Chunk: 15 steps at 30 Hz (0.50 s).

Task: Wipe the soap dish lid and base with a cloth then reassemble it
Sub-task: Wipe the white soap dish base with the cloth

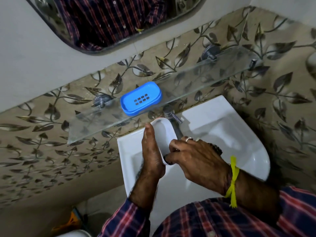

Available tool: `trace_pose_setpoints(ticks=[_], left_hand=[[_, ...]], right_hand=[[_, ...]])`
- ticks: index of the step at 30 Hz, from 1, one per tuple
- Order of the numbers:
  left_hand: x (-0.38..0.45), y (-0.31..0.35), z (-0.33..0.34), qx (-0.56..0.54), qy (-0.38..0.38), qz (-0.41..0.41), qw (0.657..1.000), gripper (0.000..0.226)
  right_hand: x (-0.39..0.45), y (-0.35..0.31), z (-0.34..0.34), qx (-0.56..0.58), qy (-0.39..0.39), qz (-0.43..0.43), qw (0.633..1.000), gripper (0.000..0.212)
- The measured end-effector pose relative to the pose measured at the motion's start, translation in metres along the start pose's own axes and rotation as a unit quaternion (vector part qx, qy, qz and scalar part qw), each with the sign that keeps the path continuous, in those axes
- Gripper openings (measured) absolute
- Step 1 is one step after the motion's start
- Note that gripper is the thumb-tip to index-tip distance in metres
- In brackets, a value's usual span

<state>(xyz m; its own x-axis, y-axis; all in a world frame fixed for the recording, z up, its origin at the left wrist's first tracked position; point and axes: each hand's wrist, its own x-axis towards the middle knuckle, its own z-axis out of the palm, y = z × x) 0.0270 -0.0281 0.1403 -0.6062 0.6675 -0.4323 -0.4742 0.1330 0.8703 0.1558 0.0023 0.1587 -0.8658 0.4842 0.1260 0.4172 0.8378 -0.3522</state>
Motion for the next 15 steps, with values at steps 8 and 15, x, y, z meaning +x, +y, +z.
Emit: trace_pose_setpoints(ticks=[8, 15], left_hand=[[0.001, 0.004, -0.004, 0.042, 0.024, 0.067, 0.997, 0.103], [0.005, 0.009, -0.024, 0.023, -0.013, 0.030, 0.999, 0.098]], right_hand=[[-0.003, 0.019, -0.005, -0.085, -0.031, -0.037, 0.995, 0.040], [-0.013, 0.055, 0.006, 0.048, 0.063, 0.100, 0.992, 0.029]])
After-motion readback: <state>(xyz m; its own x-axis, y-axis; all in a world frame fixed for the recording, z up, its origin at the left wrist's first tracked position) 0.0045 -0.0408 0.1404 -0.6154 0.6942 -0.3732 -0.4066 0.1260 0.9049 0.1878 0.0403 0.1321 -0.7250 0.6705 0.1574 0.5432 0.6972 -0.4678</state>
